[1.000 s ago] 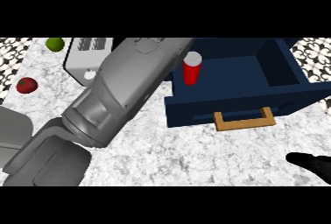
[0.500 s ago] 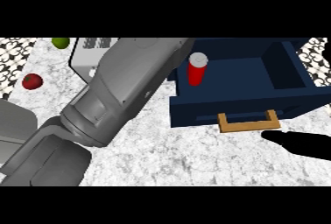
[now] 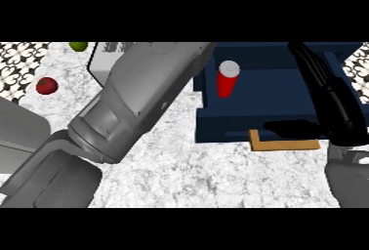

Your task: Pick up the can, place it into the drawer and close the drawer

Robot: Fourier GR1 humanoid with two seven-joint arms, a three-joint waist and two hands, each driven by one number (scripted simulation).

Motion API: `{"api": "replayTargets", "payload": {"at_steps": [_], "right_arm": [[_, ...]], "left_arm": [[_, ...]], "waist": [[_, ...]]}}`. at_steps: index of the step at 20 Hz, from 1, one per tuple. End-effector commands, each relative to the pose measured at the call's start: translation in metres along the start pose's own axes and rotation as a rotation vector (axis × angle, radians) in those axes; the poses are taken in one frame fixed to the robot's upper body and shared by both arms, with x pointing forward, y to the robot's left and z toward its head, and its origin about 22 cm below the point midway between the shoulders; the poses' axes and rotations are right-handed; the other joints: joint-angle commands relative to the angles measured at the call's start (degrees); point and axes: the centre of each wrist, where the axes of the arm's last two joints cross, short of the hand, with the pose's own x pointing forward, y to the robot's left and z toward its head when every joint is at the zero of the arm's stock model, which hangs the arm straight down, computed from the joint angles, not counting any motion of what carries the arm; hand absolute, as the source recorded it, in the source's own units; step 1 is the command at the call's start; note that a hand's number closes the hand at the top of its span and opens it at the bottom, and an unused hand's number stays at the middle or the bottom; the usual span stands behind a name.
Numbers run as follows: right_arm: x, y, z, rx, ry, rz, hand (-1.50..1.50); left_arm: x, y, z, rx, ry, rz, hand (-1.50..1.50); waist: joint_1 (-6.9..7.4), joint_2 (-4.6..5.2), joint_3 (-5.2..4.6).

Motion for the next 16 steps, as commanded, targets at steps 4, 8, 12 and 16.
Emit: {"api": "replayTargets", "payload": {"at_steps": [4,8,12,16], "right_arm": [[-0.033,0.046,-0.024,0.065,0.010,0.193,-1.50],[-0.033,0.075,-0.034,0.055,-0.018,0.203,-1.50],[-0.039,0.093,-0.058,0.054,0.022,0.263,-1.50],[-0.060,0.114,-0.060,-0.008,0.049,0.309,-1.50]], "left_arm": [[0.004,-0.001,0.000,-0.040,0.012,0.003,-1.50],[0.020,0.025,-0.015,0.010,0.019,0.022,-1.50],[0.004,0.045,-0.019,0.026,0.003,0.007,-1.50],[0.005,0.047,-0.019,0.018,0.017,0.011,-1.50]], "waist": [[2.20,-0.47,-0.03],[1.64,-0.51,-0.01],[3.14,-0.67,-0.06],[3.99,-0.43,-0.01]]}}
